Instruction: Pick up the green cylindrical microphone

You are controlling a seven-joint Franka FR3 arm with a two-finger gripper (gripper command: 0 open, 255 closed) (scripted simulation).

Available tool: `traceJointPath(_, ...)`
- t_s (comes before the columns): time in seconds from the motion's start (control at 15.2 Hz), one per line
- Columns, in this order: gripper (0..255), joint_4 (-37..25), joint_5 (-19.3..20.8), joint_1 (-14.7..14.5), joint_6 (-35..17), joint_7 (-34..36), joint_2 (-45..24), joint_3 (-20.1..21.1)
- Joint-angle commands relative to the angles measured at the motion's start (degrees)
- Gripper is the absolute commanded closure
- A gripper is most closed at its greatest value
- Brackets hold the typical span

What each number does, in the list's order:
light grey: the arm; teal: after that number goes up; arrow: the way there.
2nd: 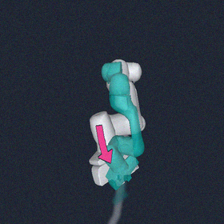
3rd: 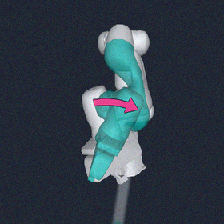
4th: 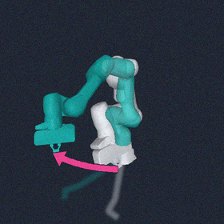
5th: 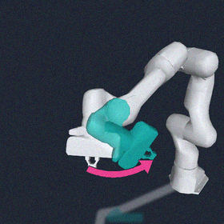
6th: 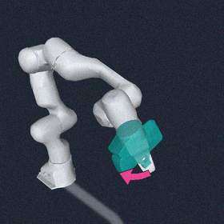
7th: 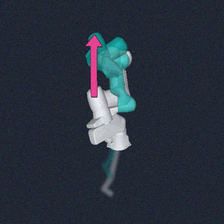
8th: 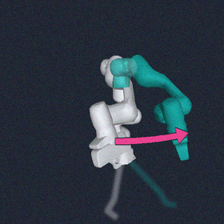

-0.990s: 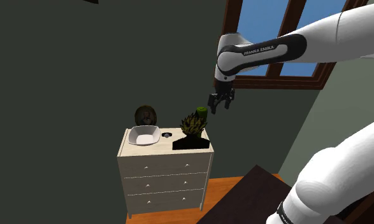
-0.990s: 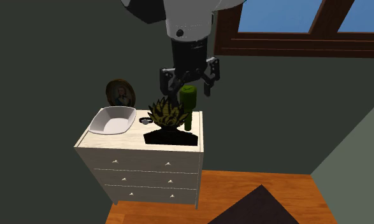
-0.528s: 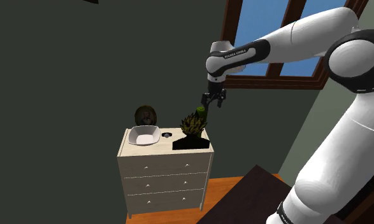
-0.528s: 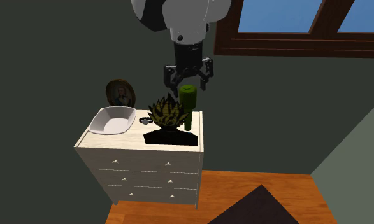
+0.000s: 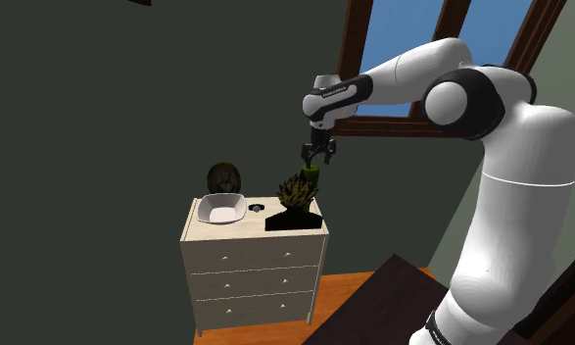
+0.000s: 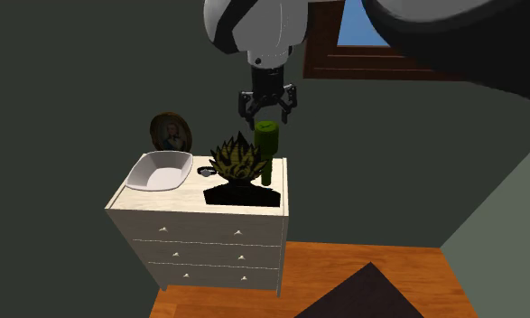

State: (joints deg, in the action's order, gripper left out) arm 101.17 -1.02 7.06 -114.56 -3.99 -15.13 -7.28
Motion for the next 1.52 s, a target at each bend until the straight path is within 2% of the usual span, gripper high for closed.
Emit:
traceJointPath(0.0,0,-4.89,-0.93,0.83,0.50,-0.64,-4.57,-0.22)
traceJointPath(0.13,0,-9.22,-1.63,1.56,1.26,-1.06,-8.27,-0.29)
traceJointPath(0.73,0,-6.32,-1.95,1.64,-3.69,-1.23,-10.33,-0.11)
traceJointPath(0.79,255,-6.43,-1.96,1.63,-3.69,-1.21,-10.45,-0.10)
traceJointPath(1.45,255,-6.65,-1.90,1.63,-3.05,-1.20,-10.02,-0.14)
